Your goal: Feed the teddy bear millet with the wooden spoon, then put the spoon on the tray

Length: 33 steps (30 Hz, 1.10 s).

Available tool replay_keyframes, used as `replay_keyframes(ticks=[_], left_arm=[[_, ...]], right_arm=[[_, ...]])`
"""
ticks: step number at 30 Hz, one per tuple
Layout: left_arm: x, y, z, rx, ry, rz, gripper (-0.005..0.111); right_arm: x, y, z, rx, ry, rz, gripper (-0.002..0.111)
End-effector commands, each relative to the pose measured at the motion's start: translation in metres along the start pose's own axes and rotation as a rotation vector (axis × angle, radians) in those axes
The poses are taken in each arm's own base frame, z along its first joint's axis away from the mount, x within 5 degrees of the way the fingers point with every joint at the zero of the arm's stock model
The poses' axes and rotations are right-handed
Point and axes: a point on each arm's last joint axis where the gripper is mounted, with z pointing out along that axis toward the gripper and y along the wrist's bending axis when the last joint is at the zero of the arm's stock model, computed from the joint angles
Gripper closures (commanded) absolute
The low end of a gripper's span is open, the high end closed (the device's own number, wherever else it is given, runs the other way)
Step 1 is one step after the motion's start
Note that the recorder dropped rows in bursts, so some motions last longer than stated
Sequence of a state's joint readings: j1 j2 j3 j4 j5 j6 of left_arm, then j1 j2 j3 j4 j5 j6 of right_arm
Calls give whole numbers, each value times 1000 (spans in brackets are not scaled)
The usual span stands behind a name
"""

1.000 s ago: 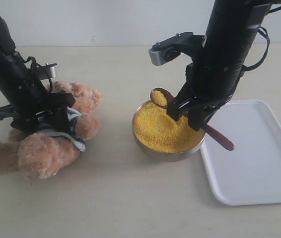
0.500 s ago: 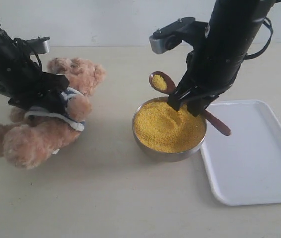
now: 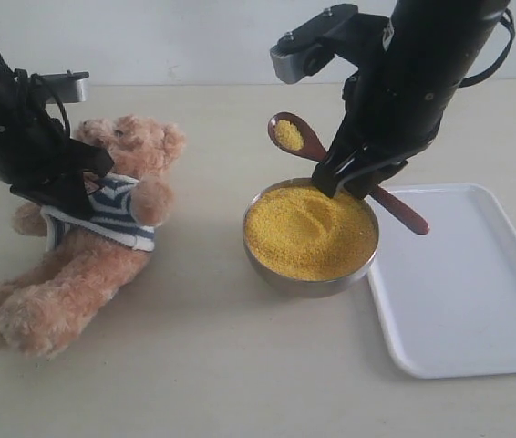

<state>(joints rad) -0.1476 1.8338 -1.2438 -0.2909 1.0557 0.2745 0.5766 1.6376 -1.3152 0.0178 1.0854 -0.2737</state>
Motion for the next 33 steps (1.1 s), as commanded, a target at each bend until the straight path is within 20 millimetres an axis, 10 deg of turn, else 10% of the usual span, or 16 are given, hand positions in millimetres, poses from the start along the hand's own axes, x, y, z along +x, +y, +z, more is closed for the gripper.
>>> replay_keyframes(ticks=[1,18,25,33], left_arm=[[2,-2,-1,0,-10,15,103],[-7,3,26,25,4,-26,101],[-10,5,28,15,-24,-60,54],[-12,3,27,43,-43,-71,40]], right_arm=[[0,0,-5,10,-9,-9,109],[0,0,-5,10,-9,-4,109],[0,0,-5,10,-9,-4,109],[0,0,-5,10,-9,-2,109]])
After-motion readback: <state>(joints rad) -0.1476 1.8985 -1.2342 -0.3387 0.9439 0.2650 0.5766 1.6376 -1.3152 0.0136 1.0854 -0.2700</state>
